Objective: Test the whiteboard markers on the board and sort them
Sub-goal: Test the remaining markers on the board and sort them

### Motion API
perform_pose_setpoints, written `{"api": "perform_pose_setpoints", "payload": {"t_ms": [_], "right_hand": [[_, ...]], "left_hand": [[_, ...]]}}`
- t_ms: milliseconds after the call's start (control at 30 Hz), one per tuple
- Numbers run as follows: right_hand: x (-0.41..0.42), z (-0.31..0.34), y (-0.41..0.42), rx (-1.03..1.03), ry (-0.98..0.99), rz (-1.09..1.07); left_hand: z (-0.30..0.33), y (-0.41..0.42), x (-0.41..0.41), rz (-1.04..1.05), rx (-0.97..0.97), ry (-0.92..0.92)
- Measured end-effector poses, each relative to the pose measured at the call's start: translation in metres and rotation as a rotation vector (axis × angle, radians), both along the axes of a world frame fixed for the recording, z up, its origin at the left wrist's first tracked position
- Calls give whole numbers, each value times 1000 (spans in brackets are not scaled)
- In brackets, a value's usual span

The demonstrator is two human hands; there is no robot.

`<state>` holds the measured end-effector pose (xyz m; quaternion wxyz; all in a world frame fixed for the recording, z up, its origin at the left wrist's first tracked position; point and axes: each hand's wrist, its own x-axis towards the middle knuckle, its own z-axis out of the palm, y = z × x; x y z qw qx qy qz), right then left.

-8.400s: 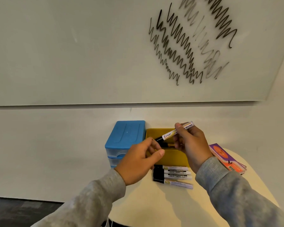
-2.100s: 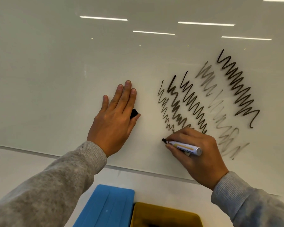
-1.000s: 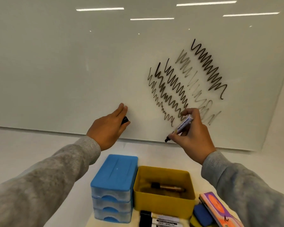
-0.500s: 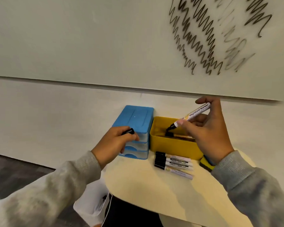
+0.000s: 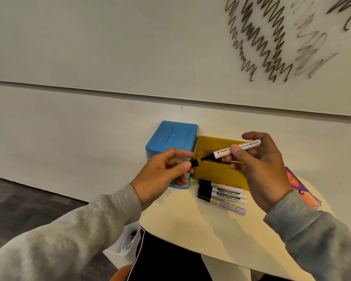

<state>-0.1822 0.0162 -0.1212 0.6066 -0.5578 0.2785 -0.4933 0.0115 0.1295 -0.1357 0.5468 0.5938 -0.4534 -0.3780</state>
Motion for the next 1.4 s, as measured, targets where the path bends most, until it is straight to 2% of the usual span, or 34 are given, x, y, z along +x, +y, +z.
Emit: {"api": "perform_pose_setpoints", "payload": {"t_ms": [300,467,567,667,800,1067,1400], "right_hand": [[1,4,6,20,-30,31],[4,4,10,30,-3,124],[4,4,12,7,91,190],[4,-1,12,-121,252,199],[5,-5,15,-221,347,279],[4,-2,19,-351,287,331],[3,0,25,-328,236,365]], "left_hand": [[9,3,-6,-26,-56,4],[11,2,-8,8,-89,3],[12,2,-9,71,-68,10],[13,2,-12,143,-34,39],[18,3,-18,163,-49,-35],[22,5,-23,170,-116,-147],[24,8,-29,173,-165,-208]]}}
